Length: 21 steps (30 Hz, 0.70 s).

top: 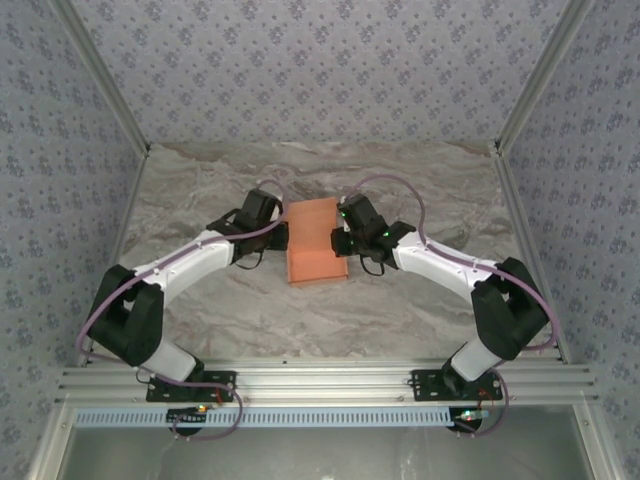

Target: Fold the paper box

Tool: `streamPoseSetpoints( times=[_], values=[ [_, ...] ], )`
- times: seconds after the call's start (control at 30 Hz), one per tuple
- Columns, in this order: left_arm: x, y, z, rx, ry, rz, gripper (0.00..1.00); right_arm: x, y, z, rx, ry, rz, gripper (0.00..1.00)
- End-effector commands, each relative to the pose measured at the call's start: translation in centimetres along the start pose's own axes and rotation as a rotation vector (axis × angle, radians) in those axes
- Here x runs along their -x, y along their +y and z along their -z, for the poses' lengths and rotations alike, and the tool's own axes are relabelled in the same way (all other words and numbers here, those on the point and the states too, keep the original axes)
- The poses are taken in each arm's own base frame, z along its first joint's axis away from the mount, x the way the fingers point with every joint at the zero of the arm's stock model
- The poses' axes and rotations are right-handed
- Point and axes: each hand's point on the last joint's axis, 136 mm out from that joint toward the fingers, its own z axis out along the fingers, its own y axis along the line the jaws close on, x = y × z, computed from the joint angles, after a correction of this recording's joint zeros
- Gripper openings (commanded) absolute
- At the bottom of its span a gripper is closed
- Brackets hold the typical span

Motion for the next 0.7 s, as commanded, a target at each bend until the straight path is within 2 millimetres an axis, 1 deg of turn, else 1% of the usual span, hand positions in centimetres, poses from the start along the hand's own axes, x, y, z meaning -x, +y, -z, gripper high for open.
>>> streamPoseSetpoints(
  times=[0.0, 0.13, 0.33, 0.4, 0.53, 0.67],
  values=[
    [0.2, -1.4, -0.5, 0.003, -0.015, -0.034, 0.1, -0.7, 0.2, -0.4, -0.001, 0.01, 0.012, 0.14],
    [-0.5, -1.0, -0.8, 0.059, -0.023, -0.041, 0.11, -1.1, -0.1, -0.6, -0.021, 0.019, 0.023, 0.12],
    [0.0, -0.4, -0.4, 0.133, -0.048, -0.083, 0.11, -1.4, -1.3, -0.4, -0.119, 0.005, 0.05, 0.11],
    [0.3, -0.2, -0.2, 0.155, -0.058, -0.099, 0.11, -1.4, -1.5, -0.1, -0.158, 0.003, 0.084, 0.14],
    [0.6, 0.1, -0.1, 0.172, -0.064, -0.128, 0.11, -0.9, -1.2, 0.6, -0.219, -0.01, 0.166, 0.26],
    [0.6, -0.1, -0.1, 0.165, -0.057, -0.147, 0.11, 0.2, -1.0, 1.2, -0.256, -0.048, 0.216, 0.29]
  ],
)
